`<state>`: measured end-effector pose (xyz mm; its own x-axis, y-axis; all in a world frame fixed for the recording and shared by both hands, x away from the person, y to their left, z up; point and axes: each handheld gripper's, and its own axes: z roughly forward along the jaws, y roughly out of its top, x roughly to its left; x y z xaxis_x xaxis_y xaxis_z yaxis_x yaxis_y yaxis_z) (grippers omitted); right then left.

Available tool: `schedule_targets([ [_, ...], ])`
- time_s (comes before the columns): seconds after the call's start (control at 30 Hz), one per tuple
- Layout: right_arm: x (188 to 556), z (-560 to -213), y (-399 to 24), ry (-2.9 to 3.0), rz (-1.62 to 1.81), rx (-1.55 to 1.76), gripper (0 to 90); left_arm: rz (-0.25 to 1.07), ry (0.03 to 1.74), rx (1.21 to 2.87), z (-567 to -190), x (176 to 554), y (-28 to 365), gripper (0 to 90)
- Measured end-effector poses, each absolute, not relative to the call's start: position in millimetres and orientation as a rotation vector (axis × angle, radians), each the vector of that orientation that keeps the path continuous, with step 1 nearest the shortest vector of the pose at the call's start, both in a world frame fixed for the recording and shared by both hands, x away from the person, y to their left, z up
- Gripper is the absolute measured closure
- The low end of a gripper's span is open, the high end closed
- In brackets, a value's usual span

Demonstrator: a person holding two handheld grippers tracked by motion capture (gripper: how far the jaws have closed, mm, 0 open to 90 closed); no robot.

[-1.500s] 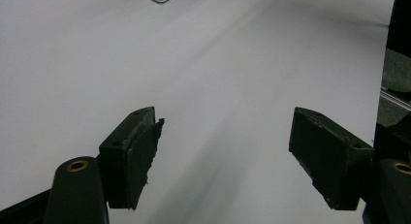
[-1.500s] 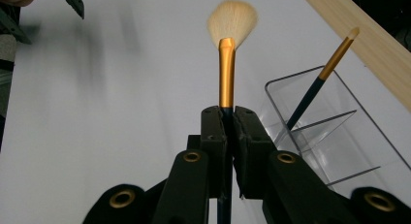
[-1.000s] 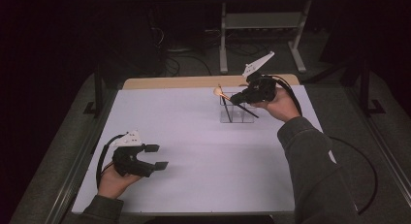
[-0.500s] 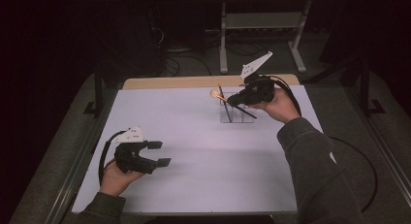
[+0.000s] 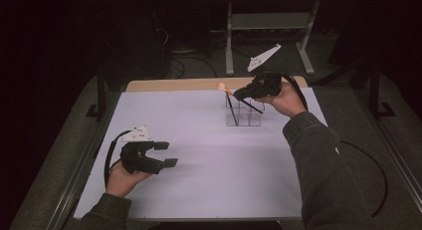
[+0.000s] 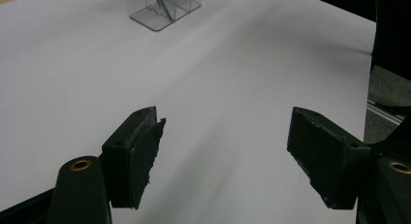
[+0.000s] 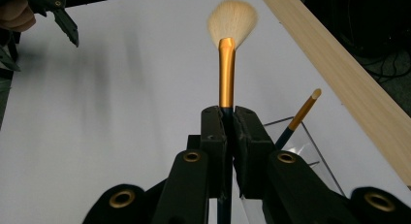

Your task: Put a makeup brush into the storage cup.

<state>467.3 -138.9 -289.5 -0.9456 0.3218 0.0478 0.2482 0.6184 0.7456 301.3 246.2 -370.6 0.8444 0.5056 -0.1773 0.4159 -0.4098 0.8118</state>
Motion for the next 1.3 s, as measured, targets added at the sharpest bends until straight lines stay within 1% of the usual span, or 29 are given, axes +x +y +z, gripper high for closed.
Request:
schedule_targets([
  [0.17,469.2,-288.3,-133.1,2.753,1.252,0.468,82.8,0.11,0.675,2.05,-367.9,304.6,246.4,26.9],
  [0.33,462.2,-286.9,-127.6,2.779,1.235,0.442,82.8,0.107,0.665,2.061,-359.5,307.7,243.4,27.7],
  [0.6,444.9,-284.0,-119.2,2.775,1.273,0.344,82.8,0.11,0.636,2.064,-333.0,316.9,227.2,29.7],
  [1.07,429.5,-283.6,-120.0,2.774,1.285,0.312,82.8,0.082,0.597,2.087,-289.6,361.0,182.5,33.1],
  [1.3,426.6,-281.8,-122.5,2.769,1.3,0.305,82.8,0.065,0.59,2.094,-280.6,386.6,162.2,34.5],
])
